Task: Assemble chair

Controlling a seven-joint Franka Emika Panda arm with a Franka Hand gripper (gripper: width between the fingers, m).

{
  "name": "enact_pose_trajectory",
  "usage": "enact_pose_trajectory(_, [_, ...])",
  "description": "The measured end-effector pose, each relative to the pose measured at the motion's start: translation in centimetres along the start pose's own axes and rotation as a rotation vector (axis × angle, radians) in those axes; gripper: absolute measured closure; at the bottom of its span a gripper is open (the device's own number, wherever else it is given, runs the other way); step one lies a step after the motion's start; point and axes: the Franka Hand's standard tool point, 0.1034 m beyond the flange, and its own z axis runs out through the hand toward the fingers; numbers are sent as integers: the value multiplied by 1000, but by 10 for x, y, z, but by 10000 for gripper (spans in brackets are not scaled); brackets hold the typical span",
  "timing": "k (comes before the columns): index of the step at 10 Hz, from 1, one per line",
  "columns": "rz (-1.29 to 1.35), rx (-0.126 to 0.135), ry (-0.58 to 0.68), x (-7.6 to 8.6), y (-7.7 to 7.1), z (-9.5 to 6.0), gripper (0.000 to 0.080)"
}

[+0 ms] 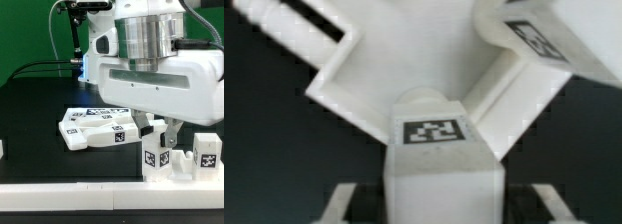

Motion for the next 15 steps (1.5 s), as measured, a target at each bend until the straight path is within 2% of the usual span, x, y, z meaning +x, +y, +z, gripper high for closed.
enact_pose_trajectory(2, [329, 15, -28, 3, -1, -1, 517])
enact_pose_trajectory(4, [501, 16, -40, 4, 0, 0, 515])
enact_pose_trajectory(6, [613, -2, -36, 1, 4, 3, 515])
enact_pose_trajectory(9, [614, -3, -34, 1, 5, 3, 515])
enact_pose_trajectory(10, [611, -2, -35, 1, 5, 3, 295])
enact_pose_trajectory(11, [583, 8, -37, 0, 2, -3, 295])
enact_pose_trajectory(12, [548, 25, -41, -1, -1, -14, 181])
enact_pose_trajectory(13, [526, 31, -42, -5, -1, -19, 159])
enact_pose_trajectory(15, [525, 27, -42, -5, 0, -16, 152])
